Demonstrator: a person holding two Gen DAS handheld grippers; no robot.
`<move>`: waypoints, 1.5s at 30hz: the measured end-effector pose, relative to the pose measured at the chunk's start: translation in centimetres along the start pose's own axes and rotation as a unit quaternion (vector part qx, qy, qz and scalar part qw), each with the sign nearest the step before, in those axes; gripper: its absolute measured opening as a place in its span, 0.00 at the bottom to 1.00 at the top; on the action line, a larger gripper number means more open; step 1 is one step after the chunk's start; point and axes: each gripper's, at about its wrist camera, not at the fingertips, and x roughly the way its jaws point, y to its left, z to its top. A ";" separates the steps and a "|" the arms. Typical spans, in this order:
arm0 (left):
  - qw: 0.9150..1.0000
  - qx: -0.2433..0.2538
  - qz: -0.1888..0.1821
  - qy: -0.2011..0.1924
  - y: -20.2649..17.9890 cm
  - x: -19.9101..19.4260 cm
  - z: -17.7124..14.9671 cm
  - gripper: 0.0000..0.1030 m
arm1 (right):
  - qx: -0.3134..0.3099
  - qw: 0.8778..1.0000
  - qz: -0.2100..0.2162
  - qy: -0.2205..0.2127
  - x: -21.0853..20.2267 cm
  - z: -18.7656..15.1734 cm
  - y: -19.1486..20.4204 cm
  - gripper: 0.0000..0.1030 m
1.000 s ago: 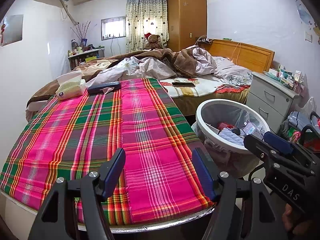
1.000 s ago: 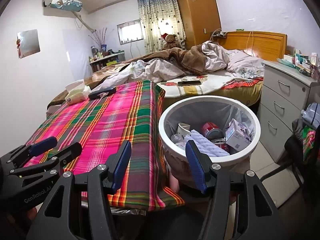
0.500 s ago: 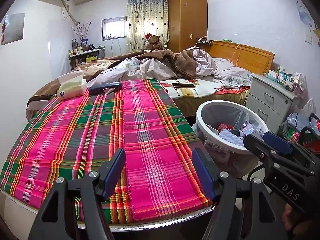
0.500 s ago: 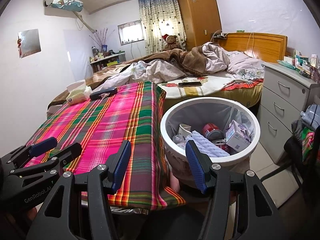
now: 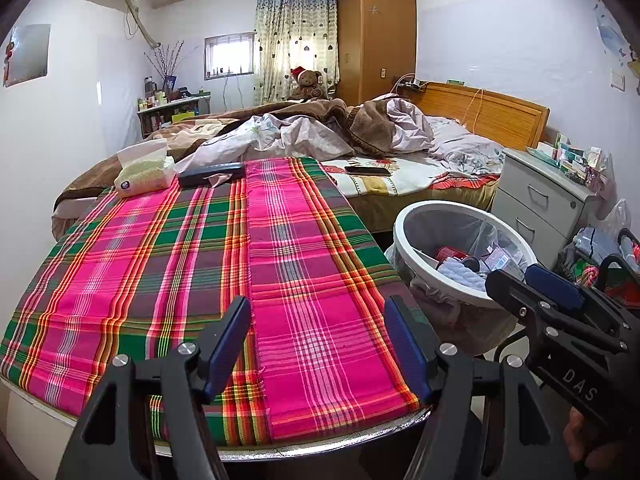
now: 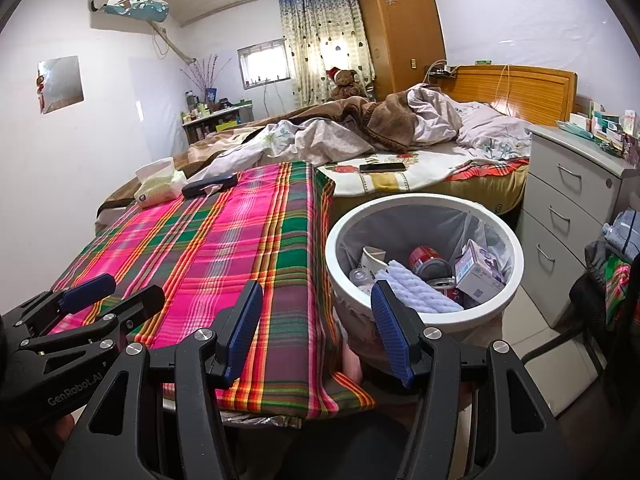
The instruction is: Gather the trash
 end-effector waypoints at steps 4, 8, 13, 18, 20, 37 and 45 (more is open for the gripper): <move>1.000 0.000 0.001 -0.001 0.0 0.0 0.0 0.69 | 0.000 1.000 0.000 0.000 0.0 0.0 0.1 0.56; 1.000 0.000 0.001 0.001 0.0 -0.1 0.0 0.69 | 0.000 1.000 0.001 0.001 0.0 0.0 0.1 0.56; 1.000 -0.001 0.000 0.001 0.0 0.0 0.0 0.69 | 0.001 1.000 0.001 0.000 0.0 0.0 0.1 0.56; 1.000 -0.001 0.000 0.001 0.1 0.0 -0.1 0.69 | 0.001 1.000 0.002 0.001 0.0 0.0 0.1 0.56; 1.000 -0.001 0.000 0.001 0.1 0.0 -0.1 0.69 | 0.000 1.000 0.002 0.000 -0.1 0.0 0.2 0.56; 1.000 -0.002 0.000 0.001 0.1 0.0 -0.1 0.69 | 0.001 1.000 0.002 0.001 0.0 0.0 0.2 0.56; 1.000 -0.003 -0.001 0.001 0.1 0.0 -0.1 0.69 | 0.000 1.000 0.001 0.002 -0.1 0.0 0.4 0.56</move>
